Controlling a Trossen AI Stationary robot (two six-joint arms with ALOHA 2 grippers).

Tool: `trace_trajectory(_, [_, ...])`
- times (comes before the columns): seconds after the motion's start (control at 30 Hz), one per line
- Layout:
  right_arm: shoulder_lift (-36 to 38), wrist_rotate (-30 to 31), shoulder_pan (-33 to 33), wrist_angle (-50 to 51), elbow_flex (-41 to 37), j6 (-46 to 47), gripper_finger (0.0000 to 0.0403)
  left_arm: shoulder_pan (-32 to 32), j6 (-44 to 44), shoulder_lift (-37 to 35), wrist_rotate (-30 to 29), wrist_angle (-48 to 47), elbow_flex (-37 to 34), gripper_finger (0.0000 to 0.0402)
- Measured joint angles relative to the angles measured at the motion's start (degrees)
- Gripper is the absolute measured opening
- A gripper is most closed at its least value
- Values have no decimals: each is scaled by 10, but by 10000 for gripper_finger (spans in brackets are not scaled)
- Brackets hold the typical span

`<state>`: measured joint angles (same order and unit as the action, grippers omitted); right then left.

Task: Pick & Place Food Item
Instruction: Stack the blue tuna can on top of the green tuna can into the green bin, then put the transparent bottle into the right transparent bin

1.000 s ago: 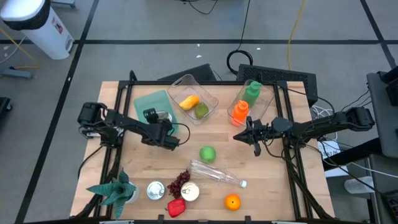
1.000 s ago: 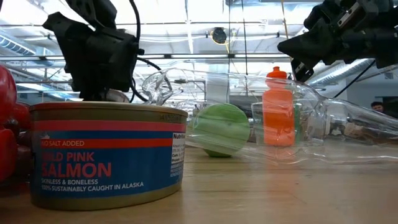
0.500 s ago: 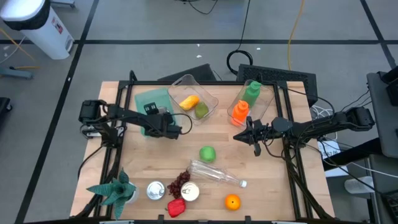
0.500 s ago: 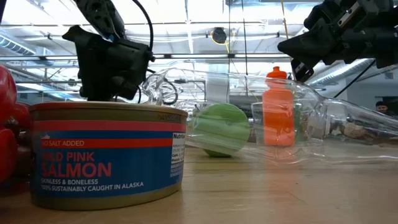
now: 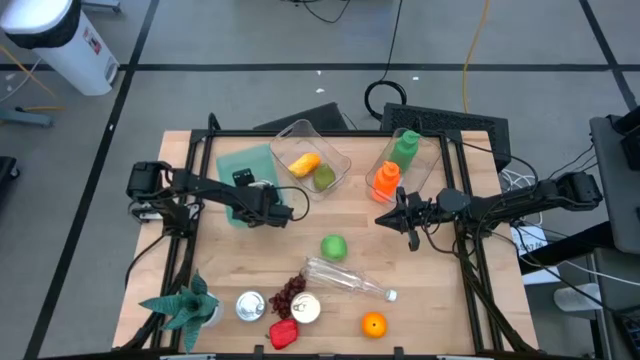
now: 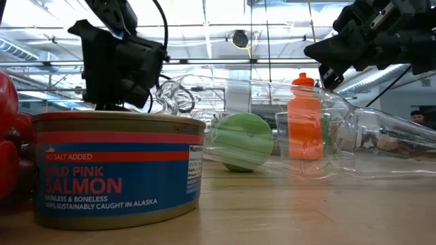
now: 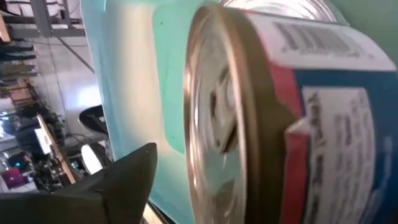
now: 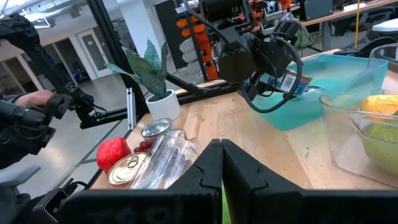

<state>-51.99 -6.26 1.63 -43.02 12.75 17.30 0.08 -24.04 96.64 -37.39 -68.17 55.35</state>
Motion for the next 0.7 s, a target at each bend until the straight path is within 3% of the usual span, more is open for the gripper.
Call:
trace_trajectory(0.37, [0,0,0,0,0,0,0,-16,25,0,53,-28,61,399])
trace_trajectory(0.57, [0,0,0,0,0,-2,0,-25,21,0,56,-56,80,386])
trace_trajectory(0.7, [0,0,0,0,0,-2,0,-34,-12,-10,21,-96,85,356])
